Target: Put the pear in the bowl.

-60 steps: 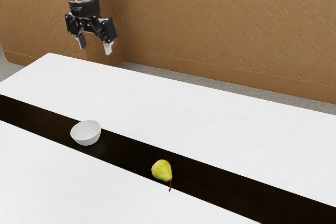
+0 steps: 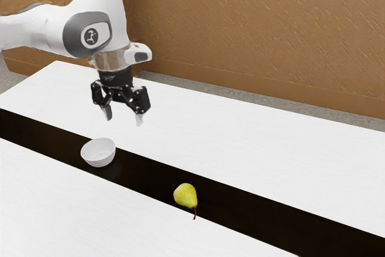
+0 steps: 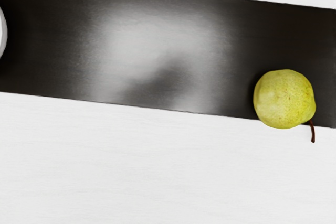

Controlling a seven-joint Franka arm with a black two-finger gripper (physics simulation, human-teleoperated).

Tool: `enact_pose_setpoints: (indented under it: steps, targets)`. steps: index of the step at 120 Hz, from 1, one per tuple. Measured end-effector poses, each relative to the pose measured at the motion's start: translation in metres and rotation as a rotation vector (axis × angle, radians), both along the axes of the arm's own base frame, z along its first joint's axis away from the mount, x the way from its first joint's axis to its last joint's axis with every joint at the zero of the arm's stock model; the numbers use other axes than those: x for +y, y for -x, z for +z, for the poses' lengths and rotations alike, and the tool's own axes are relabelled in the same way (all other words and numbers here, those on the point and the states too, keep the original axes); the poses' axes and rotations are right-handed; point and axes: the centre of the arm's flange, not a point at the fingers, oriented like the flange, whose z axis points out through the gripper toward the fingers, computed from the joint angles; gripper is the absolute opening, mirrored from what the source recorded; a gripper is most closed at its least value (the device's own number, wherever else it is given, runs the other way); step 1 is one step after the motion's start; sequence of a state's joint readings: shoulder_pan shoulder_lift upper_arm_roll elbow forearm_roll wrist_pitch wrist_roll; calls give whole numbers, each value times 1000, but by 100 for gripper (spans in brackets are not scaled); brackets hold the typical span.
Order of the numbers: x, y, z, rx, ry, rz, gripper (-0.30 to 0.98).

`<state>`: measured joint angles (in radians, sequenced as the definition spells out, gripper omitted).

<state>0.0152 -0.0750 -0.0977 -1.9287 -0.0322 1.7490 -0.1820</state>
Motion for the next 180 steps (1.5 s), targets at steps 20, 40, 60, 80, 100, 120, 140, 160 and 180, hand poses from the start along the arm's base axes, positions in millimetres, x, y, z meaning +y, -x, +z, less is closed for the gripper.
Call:
enact_pose_setpoints:
  steps: [20, 40, 60, 80, 100, 120, 140, 160, 180]
  targets:
    - [-21, -18, -62, 0, 28, 90, 69]
    - [-37, -23, -103, -6, 31, 227, 69]
    - [-72, -19, -143, 6, 29, 353, 69]
    - [-86, -13, -168, -16, 34, 477, 69]
    - [-96, -16, -193, -36, 52, 577, 69]
    - [-100, -22, -208, -49, 67, 661, 69]
    - [-102, -23, -229, -29, 63, 723, 69]
    - [-103, -23, -237, -20, 60, 771, 69]
    - [-106, -23, -248, -1, 52, 801, 69]
